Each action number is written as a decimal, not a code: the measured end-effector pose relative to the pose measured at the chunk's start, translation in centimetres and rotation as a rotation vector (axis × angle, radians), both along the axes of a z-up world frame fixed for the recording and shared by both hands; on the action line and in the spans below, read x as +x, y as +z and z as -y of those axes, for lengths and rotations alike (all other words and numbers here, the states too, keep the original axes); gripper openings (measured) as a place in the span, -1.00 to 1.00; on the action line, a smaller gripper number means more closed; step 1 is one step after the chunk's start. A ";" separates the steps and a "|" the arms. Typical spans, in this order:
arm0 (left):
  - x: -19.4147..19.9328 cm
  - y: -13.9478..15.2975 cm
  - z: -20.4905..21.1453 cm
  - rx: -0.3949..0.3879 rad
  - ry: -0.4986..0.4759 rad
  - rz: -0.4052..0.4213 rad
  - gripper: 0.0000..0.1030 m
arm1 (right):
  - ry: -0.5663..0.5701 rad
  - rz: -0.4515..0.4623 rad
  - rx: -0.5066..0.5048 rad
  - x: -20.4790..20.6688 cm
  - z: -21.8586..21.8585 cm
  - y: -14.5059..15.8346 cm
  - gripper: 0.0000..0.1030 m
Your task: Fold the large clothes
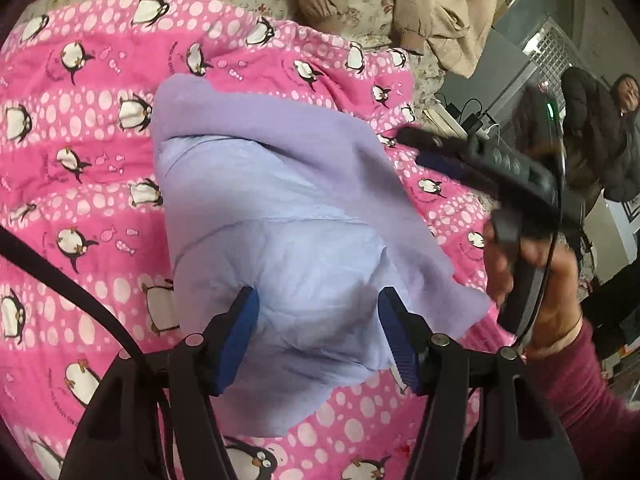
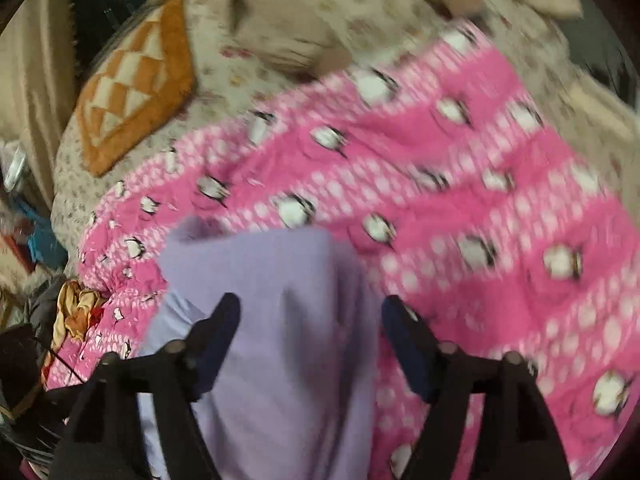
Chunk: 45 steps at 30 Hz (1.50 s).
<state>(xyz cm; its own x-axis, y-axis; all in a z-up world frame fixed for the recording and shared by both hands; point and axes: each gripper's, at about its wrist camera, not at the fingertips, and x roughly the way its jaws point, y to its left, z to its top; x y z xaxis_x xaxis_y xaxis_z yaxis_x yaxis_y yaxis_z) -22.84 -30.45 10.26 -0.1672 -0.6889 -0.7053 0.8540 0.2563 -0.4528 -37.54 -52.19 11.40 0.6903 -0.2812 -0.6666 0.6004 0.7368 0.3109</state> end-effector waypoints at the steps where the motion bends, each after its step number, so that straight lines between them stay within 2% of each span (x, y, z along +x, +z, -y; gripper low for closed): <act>1: -0.1 0.1 0.0 -0.001 -0.003 0.004 -0.38 | 0.025 -0.015 -0.013 1.1 0.0 0.4 0.68; 5: 0.6 0.3 0.4 -0.011 0.002 -0.023 -0.38 | 0.122 -0.117 -0.070 6.8 0.4 -0.1 0.68; 9: 0.7 0.0 0.1 -0.015 -0.016 -0.026 -0.38 | 0.309 -0.206 -0.135 11.3 -0.3 -1.8 0.66; 10: 0.6 0.0 0.0 -0.022 -0.023 -0.021 -0.38 | 0.345 -0.221 -0.178 11.9 -0.7 -2.0 0.47; 11: 0.6 -0.1 -0.1 -0.025 -0.027 -0.019 -0.38 | 0.374 -0.221 -0.200 12.2 -0.9 -2.0 -0.37; 12: 0.6 -0.3 -0.1 -0.030 -0.033 -0.021 -0.38 | 0.395 -0.225 -0.184 12.3 -0.7 -2.1 -0.91; 14: 0.6 -0.6 -0.3 -0.046 -0.037 -0.026 -0.38 | 0.358 -0.214 -0.122 11.8 0.3 -2.3 -0.91; 17: 0.3 -0.9 -0.3 -0.066 -0.044 -0.027 -0.38 | 0.237 -0.154 -0.141 10.0 2.1 -2.3 -0.92; 19: -0.1 -1.2 -0.1 -0.048 -0.042 -0.019 -0.38 | 0.153 -0.149 -0.039 9.1 4.2 -3.8 -0.92; 20: -0.3 -1.2 -0.1 -0.041 -0.042 -0.007 -0.38 | 0.149 -0.134 -0.005 8.8 4.4 -4.3 -0.93; 21: -0.5 -1.1 -0.1 -0.040 -0.047 0.004 -0.38 | 0.156 -0.131 -0.027 8.7 4.1 -4.1 -0.93; 23: -0.6 -1.0 0.0 -0.022 -0.049 0.013 -0.38 | 0.154 -0.180 -0.113 9.1 2.9 -3.4 -0.92; 26: -0.3 -0.1 -0.3 0.004 -0.028 0.001 -0.38 | 0.149 -0.192 -0.101 8.9 2.3 -2.5 -0.85; 27: 0.0 0.3 -0.5 -0.009 -0.020 0.002 -0.38 | 0.138 -0.174 -0.093 8.1 1.7 -1.7 -0.78; 29: 0.6 1.0 -0.6 -0.035 0.014 0.030 -0.38 | 0.143 -0.135 -0.051 5.9 0.0 -0.2 -0.26; 30: 0.9 1.1 -0.5 -0.037 0.040 0.042 -0.38 | 0.154 -0.118 -0.031 5.1 -0.8 0.2 -0.18; 32: 1.6 0.7 0.1 -0.020 0.091 0.038 -0.38 | 0.219 -0.101 -0.007 3.4 -3.3 0.5 -0.17; 33: 1.8 0.3 0.3 -0.011 0.109 0.023 -0.38 | 0.260 -0.123 -0.010 2.9 -4.5 0.1 -0.17; 35: 1.6 -1.1 0.9 0.007 0.114 -0.013 -0.38 | 0.267 -0.249 -0.051 1.5 -6.6 -2.0 -0.18; 37: -0.1 -1.8 1.3 0.002 0.062 0.052 -0.38 | 0.252 -0.304 -0.072 0.1 -7.1 -4.3 -0.17; 39: -1.7 -1.8 1.6 0.014 0.027 0.149 -0.37 | 0.205 -0.286 -0.054 -1.6 -6.9 -6.2 -0.17; 41: -2.6 -1.8 1.9 0.031 0.021 0.200 -0.31 | 0.182 -0.246 -0.060 -2.8 -7.0 -6.9 -0.17; 43: -2.5 -1.8 1.9 0.039 0.040 0.198 -0.30 | 0.197 -0.267 -0.080 -2.7 -7.4 -6.5 -0.17; 45: -1.8 -1.6 1.6 0.030 0.064 0.164 -0.30 | 0.201 -0.258 -0.053 -2.7 -7.0 -5.3 -0.16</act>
<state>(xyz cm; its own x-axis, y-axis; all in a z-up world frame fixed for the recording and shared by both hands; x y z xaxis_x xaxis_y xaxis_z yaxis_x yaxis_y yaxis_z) -24.61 -32.02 8.64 -0.0043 -0.6729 -0.7397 0.8974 0.3238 -0.2997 -40.20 -45.20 6.09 0.5462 -0.1952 -0.8146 0.4951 0.8597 0.1260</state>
